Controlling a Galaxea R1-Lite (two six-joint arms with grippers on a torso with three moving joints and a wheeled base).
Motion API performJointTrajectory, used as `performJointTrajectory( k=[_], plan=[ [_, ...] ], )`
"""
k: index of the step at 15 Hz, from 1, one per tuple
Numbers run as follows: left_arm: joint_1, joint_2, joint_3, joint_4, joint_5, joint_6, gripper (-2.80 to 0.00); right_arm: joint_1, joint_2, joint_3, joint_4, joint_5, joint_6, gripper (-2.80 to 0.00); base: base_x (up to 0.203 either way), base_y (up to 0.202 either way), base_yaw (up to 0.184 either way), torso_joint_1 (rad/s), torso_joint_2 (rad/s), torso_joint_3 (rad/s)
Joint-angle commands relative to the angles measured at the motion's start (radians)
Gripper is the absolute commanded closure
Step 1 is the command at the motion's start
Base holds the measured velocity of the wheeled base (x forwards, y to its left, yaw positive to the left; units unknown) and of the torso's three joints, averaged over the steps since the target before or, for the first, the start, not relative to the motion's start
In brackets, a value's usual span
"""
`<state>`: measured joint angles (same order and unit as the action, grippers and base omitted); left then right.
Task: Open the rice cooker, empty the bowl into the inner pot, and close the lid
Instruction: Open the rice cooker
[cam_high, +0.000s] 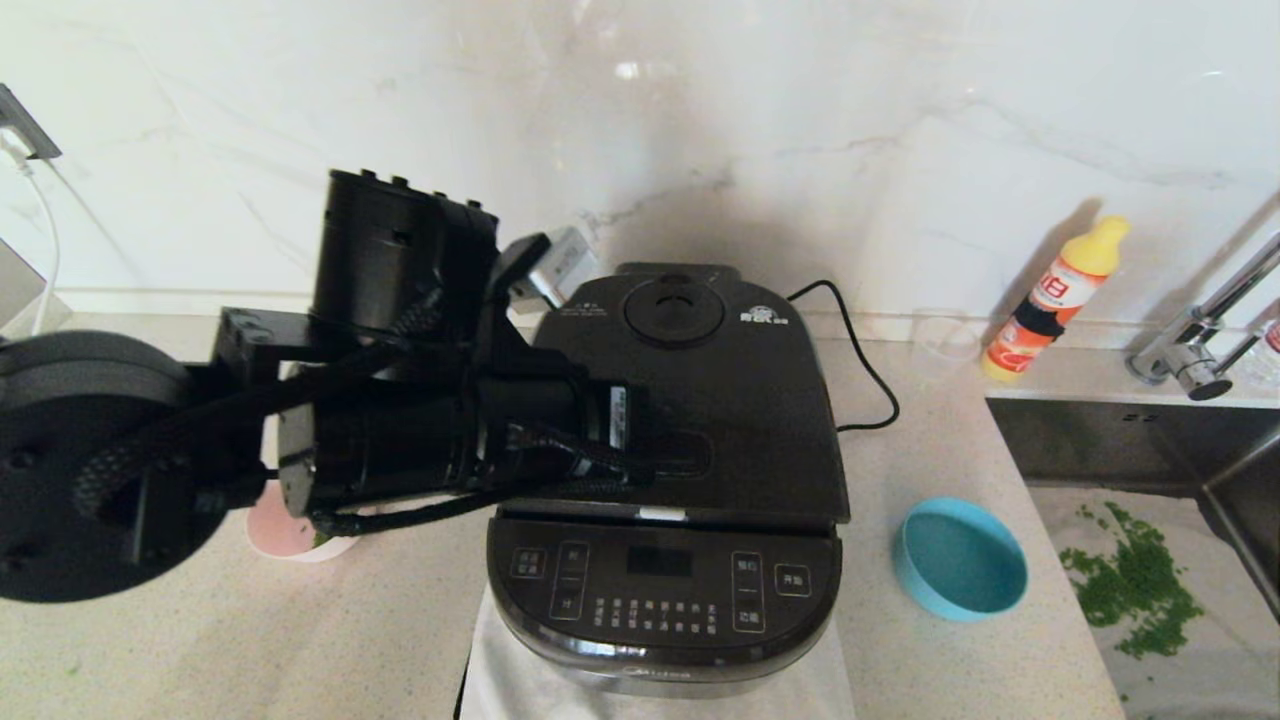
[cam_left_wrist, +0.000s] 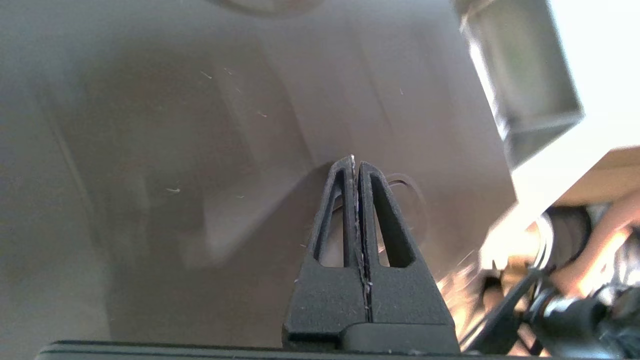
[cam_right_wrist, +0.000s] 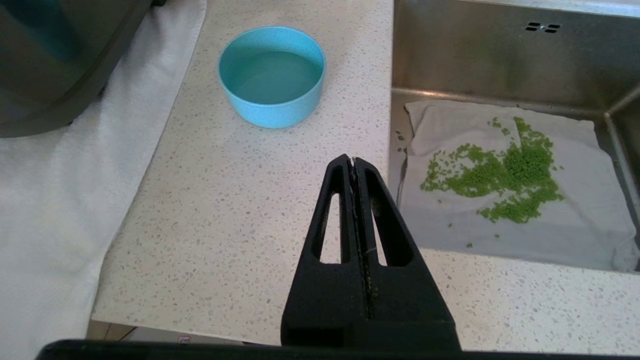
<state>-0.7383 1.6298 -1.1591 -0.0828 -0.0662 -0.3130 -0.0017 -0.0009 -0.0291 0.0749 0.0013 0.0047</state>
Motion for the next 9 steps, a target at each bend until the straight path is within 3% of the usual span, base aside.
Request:
performJointTrajectory(
  k=[1,4,9],
  plan=[
    [0.002,-0.074,-0.034,0.002,0.012,-0.003,0.0,0.0,0.001,0.0,0.0,0.0,0.0,0.0,0.0,0.0,0.0,0.0,0.0,0.0],
    [0.003,-0.121,-0.05,-0.014,0.057,-0.002,0.0,0.0,0.001,0.0,0.0,0.0,0.0,0.0,0.0,0.0,0.0,0.0,0.0,0.0],
    [0.006,-0.193,-0.134,-0.153,0.138,0.005,0.0,0.0,0.001,0.0,0.0,0.0,0.0,0.0,0.0,0.0,0.0,0.0,0.0,0.0]
  ],
)
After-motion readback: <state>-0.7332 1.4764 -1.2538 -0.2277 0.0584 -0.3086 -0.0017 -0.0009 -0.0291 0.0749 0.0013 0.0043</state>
